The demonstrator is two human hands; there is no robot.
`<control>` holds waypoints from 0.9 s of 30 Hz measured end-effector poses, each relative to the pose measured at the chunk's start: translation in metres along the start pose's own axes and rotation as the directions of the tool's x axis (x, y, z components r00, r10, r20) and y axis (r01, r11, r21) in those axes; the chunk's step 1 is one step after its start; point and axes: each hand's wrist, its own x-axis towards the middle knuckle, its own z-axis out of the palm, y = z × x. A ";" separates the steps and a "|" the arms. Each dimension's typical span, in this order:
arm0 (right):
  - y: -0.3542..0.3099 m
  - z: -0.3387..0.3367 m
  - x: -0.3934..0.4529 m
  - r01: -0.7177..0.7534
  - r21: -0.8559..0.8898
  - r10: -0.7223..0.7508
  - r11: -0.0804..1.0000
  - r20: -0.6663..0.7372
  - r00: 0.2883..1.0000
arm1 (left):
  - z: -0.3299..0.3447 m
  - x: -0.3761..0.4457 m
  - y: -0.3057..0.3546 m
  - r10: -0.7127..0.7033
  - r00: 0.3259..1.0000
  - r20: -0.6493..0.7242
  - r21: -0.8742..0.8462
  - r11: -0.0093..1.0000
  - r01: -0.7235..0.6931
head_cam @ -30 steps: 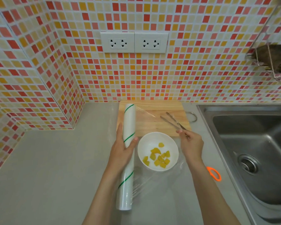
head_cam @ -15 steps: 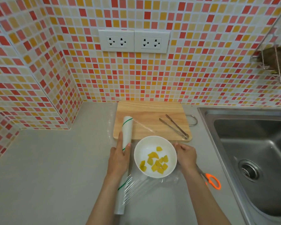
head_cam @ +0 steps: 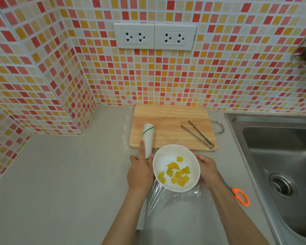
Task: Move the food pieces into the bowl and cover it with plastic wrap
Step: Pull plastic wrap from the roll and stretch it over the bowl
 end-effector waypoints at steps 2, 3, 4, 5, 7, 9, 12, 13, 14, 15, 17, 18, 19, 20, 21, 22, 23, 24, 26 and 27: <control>0.000 0.000 0.001 -0.006 -0.012 0.006 1.000 0.001 1.000 | 0.000 0.000 -0.001 -0.003 1.000 0.007 0.004 1.000 0.003; 0.000 0.001 0.000 0.001 -0.013 -0.001 1.000 -0.011 1.000 | 0.000 0.000 -0.001 -0.002 1.000 0.006 0.003 1.000 0.002; 0.000 0.003 -0.001 0.012 -0.024 -0.012 1.000 -0.031 0.999 | 0.000 0.000 -0.001 -0.002 1.000 0.007 0.003 1.000 0.002; 0.000 0.005 -0.001 0.031 -0.044 -0.034 0.999 -0.053 0.998 | 0.000 0.000 -0.001 -0.003 1.000 0.009 0.004 1.000 0.003; 0.003 0.006 -0.001 0.084 -0.134 -0.097 0.987 -0.089 0.991 | 0.000 -0.001 0.000 -0.003 1.000 0.015 0.003 1.000 0.003; 0.005 0.006 0.000 0.137 -0.279 -0.176 0.950 -0.120 0.977 | -0.001 -0.002 0.000 -0.002 1.000 0.024 -0.007 1.000 0.002; 0.010 0.007 -0.002 0.219 -0.444 -0.315 0.869 -0.154 0.937 | -0.002 -0.001 0.000 -0.001 1.000 0.027 -0.007 1.000 0.002; 0.010 0.007 -0.003 0.244 -0.447 -0.344 0.861 -0.157 0.926 | -0.003 -0.001 0.001 -0.002 1.000 0.026 -0.005 1.000 0.002; 0.008 0.008 -0.006 0.260 -0.425 -0.355 0.867 -0.160 0.921 | -0.003 -0.002 0.001 -0.003 1.000 0.027 -0.007 1.000 0.003; 0.007 0.007 -0.008 0.264 -0.403 -0.354 0.877 -0.169 0.920 | -0.003 -0.003 0.002 -0.005 1.000 0.027 -0.011 1.000 0.005; 0.003 0.002 -0.012 0.285 -0.413 -0.412 0.865 -0.260 0.873 | -0.004 -0.004 0.002 -0.003 1.000 0.025 -0.020 1.000 0.004; 0.002 -0.002 -0.014 0.311 -0.404 -0.458 0.860 -0.347 0.818 | -0.004 -0.005 0.002 -0.003 1.000 0.025 -0.023 1.000 0.003; 0.001 -0.004 -0.021 0.349 -0.342 -0.477 0.873 -0.446 0.757 | -0.003 -0.004 0.002 -0.003 1.000 0.023 -0.025 1.000 0.004; -0.002 -0.003 -0.031 0.393 -0.227 -0.452 0.891 -0.525 0.721 | -0.003 -0.004 0.001 -0.004 1.000 0.020 -0.023 1.000 0.004; -0.004 0.002 -0.042 0.432 -0.097 -0.407 0.897 -0.564 0.719 | -0.002 -0.003 0.001 -0.003 1.000 0.016 -0.018 1.000 0.003; -0.005 0.010 -0.052 0.455 0.018 -0.366 0.891 -0.565 0.740 | -0.002 -0.003 0.001 -0.002 1.000 0.012 -0.011 1.000 0.002; -0.004 0.020 -0.059 0.461 0.106 -0.338 0.881 -0.543 0.769 | -0.001 -0.003 0.001 -0.004 1.000 0.009 -0.006 1.000 0.004; -0.002 0.030 -0.064 0.458 0.167 -0.316 0.873 -0.522 0.792 | -0.001 -0.003 0.002 -0.007 1.000 0.007 -0.002 1.000 0.007; 0.002 0.048 -0.067 0.429 0.243 -0.261 0.870 -0.510 0.820 | -0.001 -0.005 0.002 -0.009 1.000 0.003 0.005 1.000 0.009; 0.003 0.054 -0.066 0.407 0.272 -0.224 0.872 -0.518 0.826 | -0.001 -0.005 0.002 -0.007 1.000 0.001 0.009 1.000 0.007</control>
